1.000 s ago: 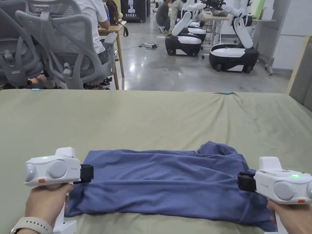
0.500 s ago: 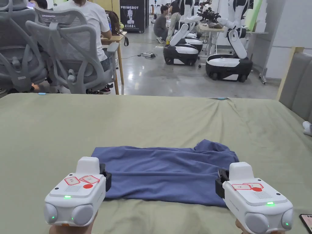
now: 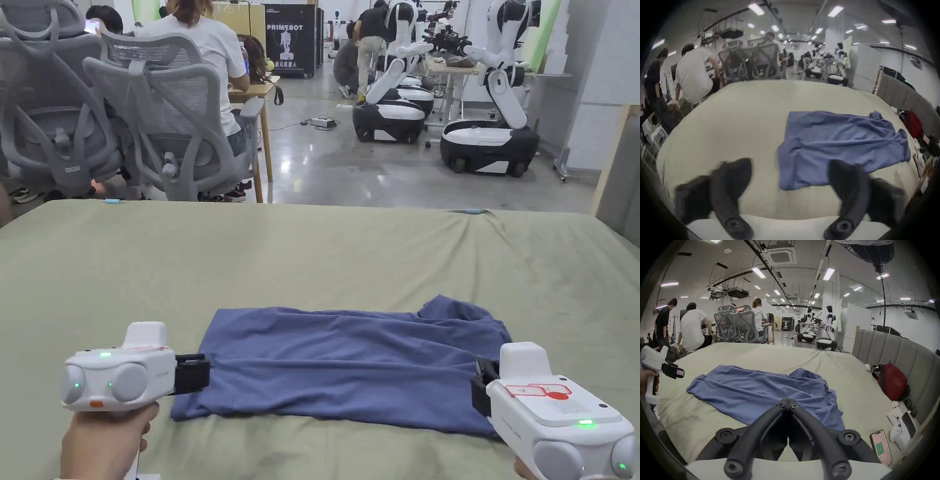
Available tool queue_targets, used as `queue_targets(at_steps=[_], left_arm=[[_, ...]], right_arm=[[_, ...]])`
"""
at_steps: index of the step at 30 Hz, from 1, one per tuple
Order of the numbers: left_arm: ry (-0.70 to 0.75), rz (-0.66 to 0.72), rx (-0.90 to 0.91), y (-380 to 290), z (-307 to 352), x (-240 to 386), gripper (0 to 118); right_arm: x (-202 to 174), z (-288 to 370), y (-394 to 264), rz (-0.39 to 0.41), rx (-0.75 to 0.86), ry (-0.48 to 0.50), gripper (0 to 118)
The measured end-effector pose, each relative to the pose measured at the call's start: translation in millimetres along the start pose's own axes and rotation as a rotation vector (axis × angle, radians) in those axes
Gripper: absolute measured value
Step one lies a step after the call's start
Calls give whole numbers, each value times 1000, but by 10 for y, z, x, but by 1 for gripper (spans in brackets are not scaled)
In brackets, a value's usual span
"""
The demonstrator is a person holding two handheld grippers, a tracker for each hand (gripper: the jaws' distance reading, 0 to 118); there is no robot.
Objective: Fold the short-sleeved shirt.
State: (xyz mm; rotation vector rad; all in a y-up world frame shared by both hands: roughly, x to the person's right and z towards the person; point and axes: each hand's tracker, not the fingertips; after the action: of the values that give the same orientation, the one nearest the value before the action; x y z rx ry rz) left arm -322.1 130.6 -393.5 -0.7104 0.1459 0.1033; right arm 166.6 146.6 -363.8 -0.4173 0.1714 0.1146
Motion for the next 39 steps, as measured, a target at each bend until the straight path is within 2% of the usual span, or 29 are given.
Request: queue_targets(at_steps=[3, 7, 11, 13, 14, 15, 16, 17, 18, 19, 20, 21, 23, 25, 27, 28, 29, 30, 31, 32, 39], left_arm=[[4, 58, -47, 30, -152, -36, 103], [-45, 65, -129, -43, -410, 119, 102], [-38, 14, -196, -197, -653, 332, 97], [8, -59, -245, -305, -740, 413, 86], [6, -92, -201, -307, -726, 420, 86], [14, -68, -208, -272, -734, 416, 84], [17, -61, -212, -242, -704, 429, 77], [19, -73, -208, -215, -656, 451, 60], [18, -90, -197, -199, -620, 472, 38], [1, -94, -188, -162, -585, 442, 8], [-46, -67, -173, -133, -542, 457, 5], [-13, -71, -177, -111, -509, 489, 5], [-13, -123, -151, -69, -487, 517, 5], [-11, -119, -144, -44, -460, 509, 5], [-18, -103, -143, -36, -489, 460, 5], [-21, -95, -148, -43, -499, 439, 5], [-24, -91, -154, -58, -503, 422, 5], [-28, -87, -156, -72, -497, 410, 5], [-31, -83, -153, -93, -504, 386, 5], [-35, -79, -150, -97, -481, 381, 4], [-53, -86, -86, -60, 1, 356, 5]], right_arm=[[87, -70, -42, -13, -16, -9, 0], [264, -196, -105, -31, -62, -37, 0], [541, -334, -180, -59, -131, -108, 0], [678, -401, -214, -52, -172, -153, 0], [752, -442, -237, -55, -186, -165, 1], [822, -479, -258, -63, -200, -171, 3], [889, -513, -279, -76, -209, -173, 9], [959, -554, -302, -95, -216, -166, 29], [1004, -603, -320, -113, -235, -158, 58], [1043, -675, -341, -130, -273, -158, 87], [1063, -753, -363, -129, -297, -160, 110], [1077, -818, -387, -128, -303, -148, 111], [1070, -935, -429, -122, -311, -127, 107], [1051, -1078, -487, -128, -363, -110, 103], [1065, -1193, -579, -160, -438, -55, 66], [1081, -1229, -626, -180, -467, -25, 63], [1085, -1216, -638, -174, -451, -43, 43], [1073, -1150, -612, -167, -416, -49, 10], [1067, -1094, -575, -165, -400, -41, 4], [1070, -1052, -539, -181, -375, 6, 4], [1018, -443, -183, -142, -316, -25, 4]])
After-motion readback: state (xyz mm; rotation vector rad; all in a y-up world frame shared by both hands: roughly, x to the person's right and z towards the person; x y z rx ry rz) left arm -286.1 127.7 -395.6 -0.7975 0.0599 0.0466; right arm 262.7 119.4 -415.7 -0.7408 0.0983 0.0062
